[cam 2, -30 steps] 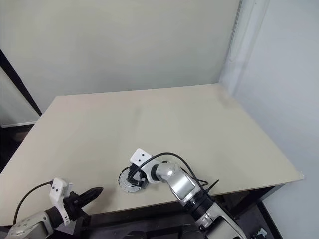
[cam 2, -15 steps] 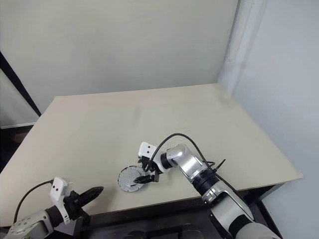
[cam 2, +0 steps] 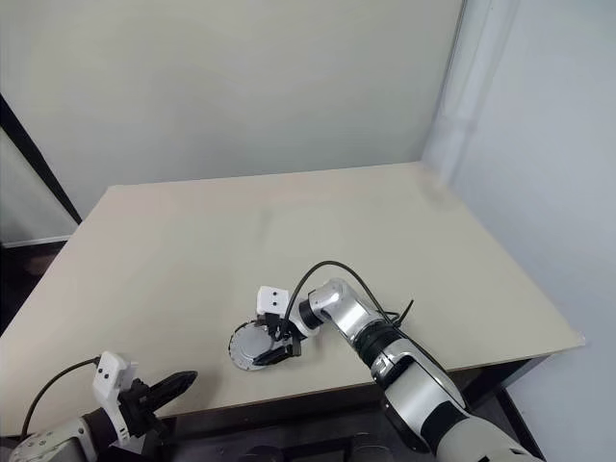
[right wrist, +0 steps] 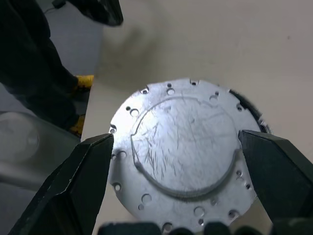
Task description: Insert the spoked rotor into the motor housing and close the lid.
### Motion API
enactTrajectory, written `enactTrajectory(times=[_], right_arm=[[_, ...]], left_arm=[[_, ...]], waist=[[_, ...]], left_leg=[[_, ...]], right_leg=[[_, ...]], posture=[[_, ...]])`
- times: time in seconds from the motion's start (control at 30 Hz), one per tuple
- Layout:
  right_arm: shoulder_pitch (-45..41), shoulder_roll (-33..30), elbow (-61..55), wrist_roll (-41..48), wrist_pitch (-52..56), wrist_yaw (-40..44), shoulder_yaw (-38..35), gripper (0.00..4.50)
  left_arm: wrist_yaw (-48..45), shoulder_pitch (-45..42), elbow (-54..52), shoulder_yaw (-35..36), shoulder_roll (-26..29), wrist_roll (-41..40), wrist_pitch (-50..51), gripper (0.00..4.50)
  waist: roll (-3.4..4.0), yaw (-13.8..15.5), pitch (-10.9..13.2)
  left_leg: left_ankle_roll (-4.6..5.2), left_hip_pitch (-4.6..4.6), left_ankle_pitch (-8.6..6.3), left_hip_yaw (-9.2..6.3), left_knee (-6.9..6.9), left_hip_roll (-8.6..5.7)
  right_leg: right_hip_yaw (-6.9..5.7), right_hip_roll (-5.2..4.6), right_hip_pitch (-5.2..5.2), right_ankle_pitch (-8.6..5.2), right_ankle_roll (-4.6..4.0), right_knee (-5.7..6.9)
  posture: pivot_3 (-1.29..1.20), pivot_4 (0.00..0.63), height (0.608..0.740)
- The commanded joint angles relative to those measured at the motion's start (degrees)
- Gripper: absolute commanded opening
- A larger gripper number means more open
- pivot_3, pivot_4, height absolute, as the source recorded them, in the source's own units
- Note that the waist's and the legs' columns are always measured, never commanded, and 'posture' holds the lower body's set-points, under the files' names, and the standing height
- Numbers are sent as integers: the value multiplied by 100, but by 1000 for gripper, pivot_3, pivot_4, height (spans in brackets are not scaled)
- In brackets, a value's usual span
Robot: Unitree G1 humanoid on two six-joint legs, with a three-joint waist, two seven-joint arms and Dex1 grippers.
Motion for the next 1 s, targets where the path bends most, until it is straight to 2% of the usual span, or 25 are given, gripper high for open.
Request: enactTrajectory(times=[0.03,0.07,0.2,0.47,1.0], right_arm=[[-233,100,115,-85,-168,-93,-189,4458],[-241,118,161,-105,-179,-128,-215,4458],[-261,191,264,-113,-135,-250,-370,3270],[-227,313,43,-31,384,-420,-695,3243],[123,319,-793,-692,1306,-1049,-153,3243]], left_arm=[[-42,-21,-187,90,70,-38,-108,0],[-44,-33,-182,80,70,-34,-109,0],[-47,-103,-149,38,67,-18,-110,0],[-84,-228,-74,-26,63,21,-103,0],[-63,-356,7,-155,33,39,-134,0]], waist=[[0,0,0],[1,0,1],[2,1,1],[3,2,1],[3,1,0]], left_leg=[[0,0,0,0,0,0],[0,0,0,-1,0,0],[-2,2,1,0,0,0],[-4,4,2,-1,1,0],[-5,8,3,0,4,0]], right_leg=[[0,0,0,0,-1,0],[0,0,0,0,-1,1],[1,1,0,1,-2,3],[1,2,1,2,-4,5],[2,2,2,3,-5,9]], posture=[[0,0,740],[0,0,740],[0,0,740],[0,0,740],[0,0,740]])
